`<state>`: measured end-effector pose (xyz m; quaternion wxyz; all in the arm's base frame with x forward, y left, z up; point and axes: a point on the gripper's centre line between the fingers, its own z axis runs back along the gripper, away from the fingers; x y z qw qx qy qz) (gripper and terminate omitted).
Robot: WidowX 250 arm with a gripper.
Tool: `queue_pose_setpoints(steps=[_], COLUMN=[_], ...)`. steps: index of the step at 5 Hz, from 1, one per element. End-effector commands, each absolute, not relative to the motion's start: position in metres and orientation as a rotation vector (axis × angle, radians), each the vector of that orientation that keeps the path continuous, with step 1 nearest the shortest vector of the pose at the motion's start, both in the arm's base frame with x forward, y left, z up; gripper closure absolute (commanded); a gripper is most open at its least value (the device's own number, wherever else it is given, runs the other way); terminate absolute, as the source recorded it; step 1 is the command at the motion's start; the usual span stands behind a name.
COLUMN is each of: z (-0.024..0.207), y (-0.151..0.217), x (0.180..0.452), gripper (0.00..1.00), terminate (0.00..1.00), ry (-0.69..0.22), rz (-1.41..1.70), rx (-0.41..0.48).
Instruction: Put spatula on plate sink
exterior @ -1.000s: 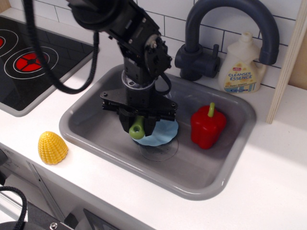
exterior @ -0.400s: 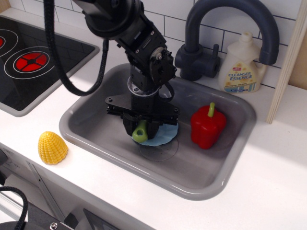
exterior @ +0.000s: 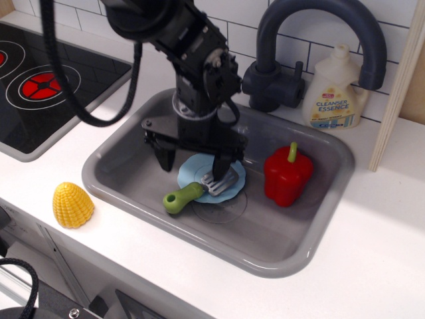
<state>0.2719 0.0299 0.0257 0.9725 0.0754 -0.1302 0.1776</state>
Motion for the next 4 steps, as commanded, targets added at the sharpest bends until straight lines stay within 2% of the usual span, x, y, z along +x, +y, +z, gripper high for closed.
queue_pose_setpoints(steps=[1,3,4], z=[0.0866,0.0866,0.0866], y=[0.0325,0.0325,0.0325], x=[0.2757,0.2757,0.2757], gripper=[0.00,0.00,0.00], terminate=[0.00,0.00,1.00], ry=[-0.334,-0.334,-0.334], rz=[0.362,0.362,0.362], rx=[0.099,0.099,0.099])
